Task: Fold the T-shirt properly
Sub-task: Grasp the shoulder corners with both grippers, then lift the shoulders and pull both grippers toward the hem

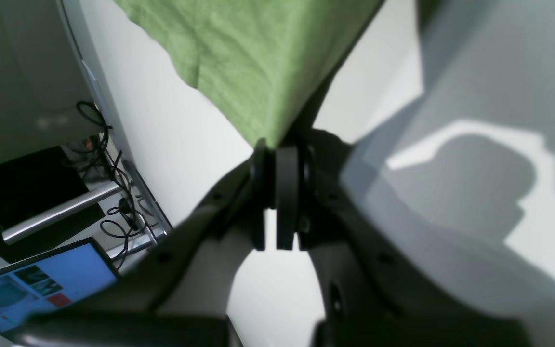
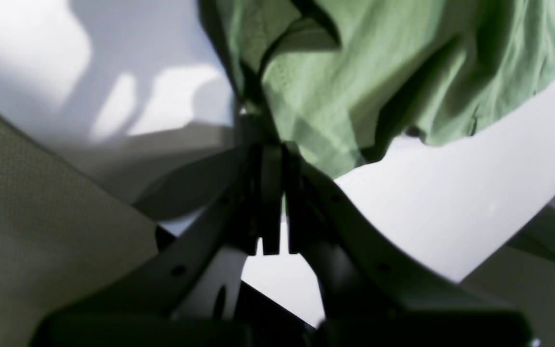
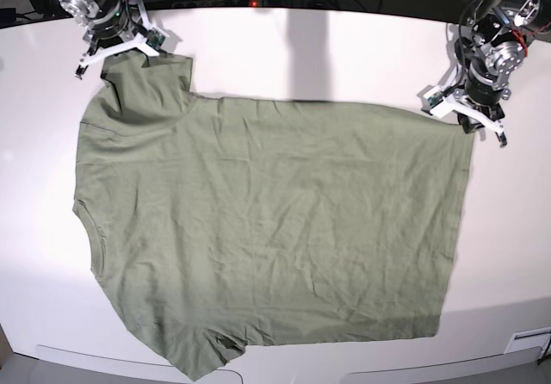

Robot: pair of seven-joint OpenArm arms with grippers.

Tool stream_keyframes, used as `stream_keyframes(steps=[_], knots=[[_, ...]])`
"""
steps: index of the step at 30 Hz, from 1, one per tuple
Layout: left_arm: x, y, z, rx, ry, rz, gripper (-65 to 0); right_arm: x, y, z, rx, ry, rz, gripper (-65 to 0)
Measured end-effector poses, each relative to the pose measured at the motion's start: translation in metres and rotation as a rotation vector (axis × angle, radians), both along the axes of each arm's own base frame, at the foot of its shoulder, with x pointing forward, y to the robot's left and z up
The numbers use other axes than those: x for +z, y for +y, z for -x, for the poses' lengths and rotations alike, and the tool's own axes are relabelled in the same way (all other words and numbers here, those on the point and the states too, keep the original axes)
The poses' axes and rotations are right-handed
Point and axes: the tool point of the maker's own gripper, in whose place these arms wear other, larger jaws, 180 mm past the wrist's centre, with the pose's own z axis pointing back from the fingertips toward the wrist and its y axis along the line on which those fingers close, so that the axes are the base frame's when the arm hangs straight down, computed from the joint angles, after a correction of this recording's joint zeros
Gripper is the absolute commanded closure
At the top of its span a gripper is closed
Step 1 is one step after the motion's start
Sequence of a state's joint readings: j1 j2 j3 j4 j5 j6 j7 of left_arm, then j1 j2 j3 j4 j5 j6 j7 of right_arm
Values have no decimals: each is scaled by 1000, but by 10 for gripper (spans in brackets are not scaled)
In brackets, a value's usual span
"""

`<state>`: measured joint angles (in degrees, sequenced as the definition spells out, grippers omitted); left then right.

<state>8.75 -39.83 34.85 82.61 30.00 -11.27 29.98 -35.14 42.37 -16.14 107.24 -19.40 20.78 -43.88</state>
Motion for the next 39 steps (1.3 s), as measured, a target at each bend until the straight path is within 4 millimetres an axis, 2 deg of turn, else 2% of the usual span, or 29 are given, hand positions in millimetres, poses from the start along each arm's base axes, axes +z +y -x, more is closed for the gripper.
stream_keyframes(steps=[5, 13, 22, 25, 28, 32, 39], knots=[[0, 0, 0, 0, 0, -1, 0, 8, 2, -4, -20, -21, 11, 0], [2, 15, 1, 83, -5, -68, 0, 19, 20, -8, -24, -37, -52, 0], [4, 18, 1, 92, -8, -74, 0, 32, 39, -18, -10, -87, -128, 0], [9, 29, 9, 86, 4, -127, 0, 35, 42, -24, -62, -100, -189, 0], [16, 31, 12, 82, 28, -140, 0, 41, 38, -36, -117, -126, -234, 0], [23, 20, 16, 58, 50, -110, 0, 54, 32, -59, -180, -180, -286, 0], [32, 3, 6, 26, 43, -60, 0, 64, 45, -84, -199, -222, -375, 0]])
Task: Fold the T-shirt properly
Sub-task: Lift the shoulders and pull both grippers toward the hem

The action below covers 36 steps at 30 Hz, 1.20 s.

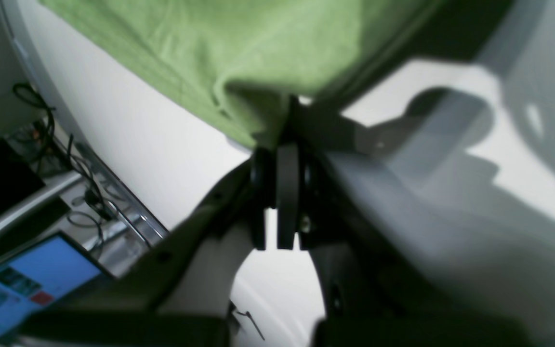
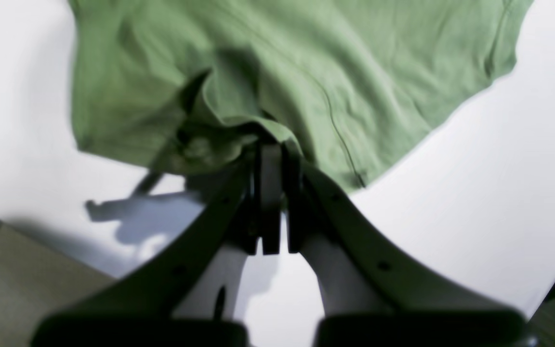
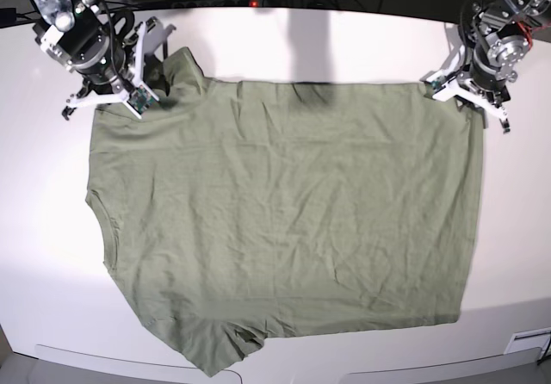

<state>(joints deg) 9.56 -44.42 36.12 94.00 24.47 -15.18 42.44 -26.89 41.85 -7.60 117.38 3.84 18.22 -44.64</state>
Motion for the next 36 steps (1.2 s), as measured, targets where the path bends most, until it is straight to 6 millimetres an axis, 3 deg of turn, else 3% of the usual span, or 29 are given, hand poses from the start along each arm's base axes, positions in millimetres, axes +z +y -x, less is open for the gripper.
stream_keyframes(steps=[8, 15, 28, 32, 36], knots=[[14, -15, -36, 40, -36, 101, 0, 19, 4, -36, -6, -107, -23, 0], [35, -18, -72, 51, -107, 134, 0, 5, 7, -61, -89, -128, -94, 0], [72, -19, -121, 73, -252, 153, 0, 13, -12, -126, -190, -201, -149, 0], [86, -26, -138, 89, -316, 189, 0, 17, -26, -147, -222, -226, -142, 0], [94, -45, -150, 95, -358, 259, 0, 36, -28, -170, -217, -283, -149, 0]])
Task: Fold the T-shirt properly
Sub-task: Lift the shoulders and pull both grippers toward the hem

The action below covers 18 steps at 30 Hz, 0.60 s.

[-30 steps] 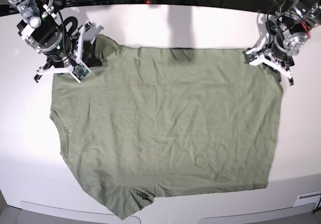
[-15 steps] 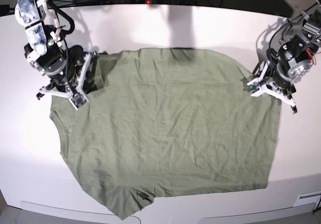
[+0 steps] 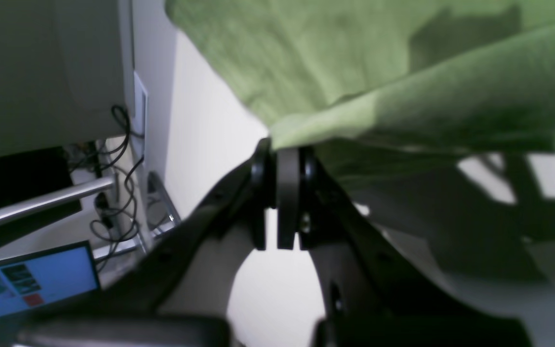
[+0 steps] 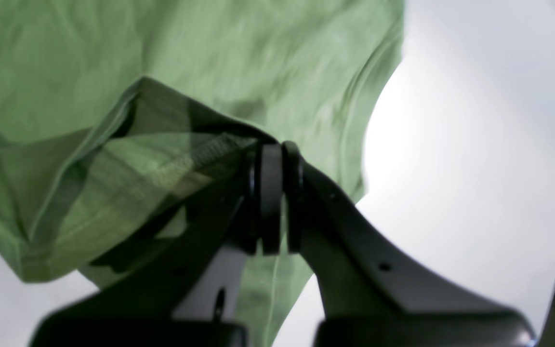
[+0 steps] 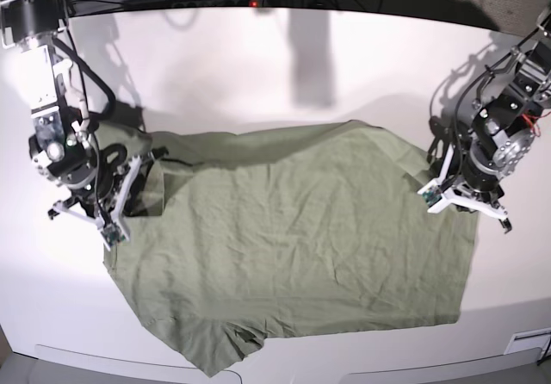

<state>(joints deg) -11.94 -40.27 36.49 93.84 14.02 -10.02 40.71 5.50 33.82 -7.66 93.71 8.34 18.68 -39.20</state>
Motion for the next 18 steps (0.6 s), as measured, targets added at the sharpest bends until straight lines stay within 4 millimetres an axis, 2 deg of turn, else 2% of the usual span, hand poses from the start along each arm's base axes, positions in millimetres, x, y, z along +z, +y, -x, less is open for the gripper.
stream_keyframes(steps=[2, 5, 8, 12, 15, 18], knots=[[-1, -7, -3, 1, -4, 17, 0, 9, 1, -9, 1, -25, -10, 0], [-10, -4, -11, 44, 2, 28, 0, 16, 5, -19, -1, -37, -47, 0], [-22, 5, -21, 113, 8, 28, 0, 16, 13, -30, 6, -47, -82, 0], [-22, 19, -39, 181, -20, -6, 0, 12, 32, -46, 16, -49, -141, 0], [-19, 26, -51, 216, -39, -9, 0, 15, 35, -63, 5, -58, -124, 0], [-22, 36, -53, 245, -36, -23, 0, 13, 37, -77, 7, -48, -111, 0]])
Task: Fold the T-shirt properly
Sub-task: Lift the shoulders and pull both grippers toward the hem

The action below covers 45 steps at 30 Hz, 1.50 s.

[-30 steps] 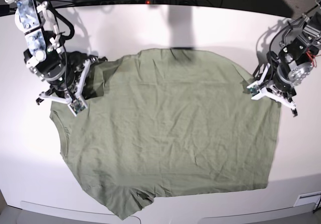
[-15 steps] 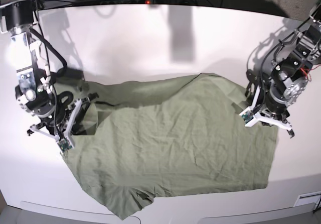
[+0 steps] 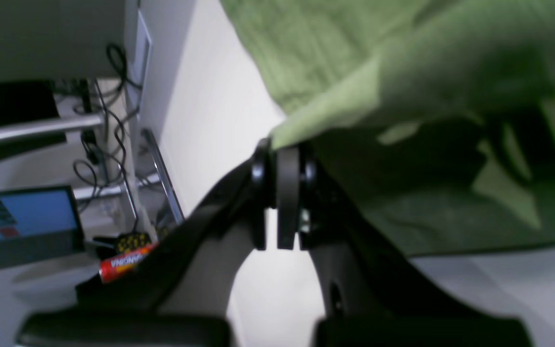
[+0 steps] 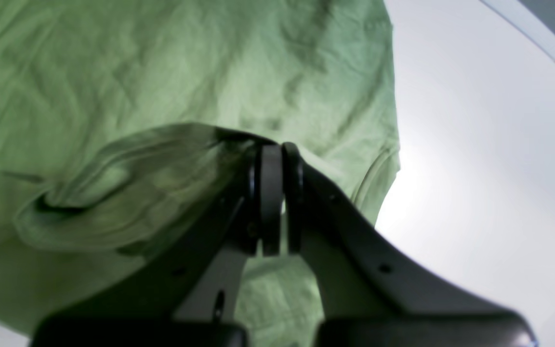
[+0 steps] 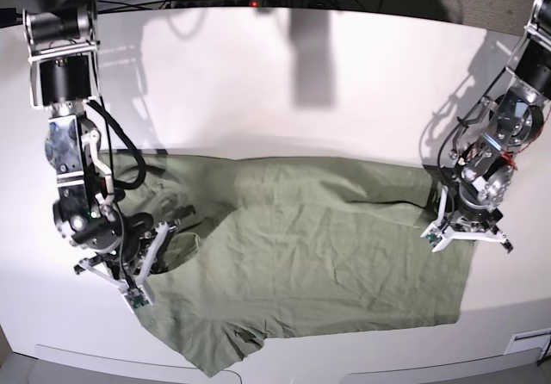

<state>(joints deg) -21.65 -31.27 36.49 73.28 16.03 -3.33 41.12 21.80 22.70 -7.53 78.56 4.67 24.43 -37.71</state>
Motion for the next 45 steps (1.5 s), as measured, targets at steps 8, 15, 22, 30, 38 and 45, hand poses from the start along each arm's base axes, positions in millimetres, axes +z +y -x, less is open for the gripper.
stream_keyframes(steps=[8, 15, 22, 30, 38, 45], knots=[[-19, 20, 9, 47, 56, -29, 0, -10, 5, -12, -13, 38, -31, 0], [-24, 22, 9, 37, 57, -25, 0, -16, 0, -10, -22, 54, -8, 0], [-24, 22, 9, 37, 57, -25, 0, -22, 4, -6, -22, 73, -13, 0], [-24, 23, 9, 38, 58, -25, -27, -10, -9, -17, -4, -16, 122, -373], [-23, 19, 7, 19, 45, -14, -27, -10, -5, -17, -6, -19, 80, -396], [-18, 4, -2, -56, -6, 25, -195, -15, 2, -13, -14, 17, 14, -396]])
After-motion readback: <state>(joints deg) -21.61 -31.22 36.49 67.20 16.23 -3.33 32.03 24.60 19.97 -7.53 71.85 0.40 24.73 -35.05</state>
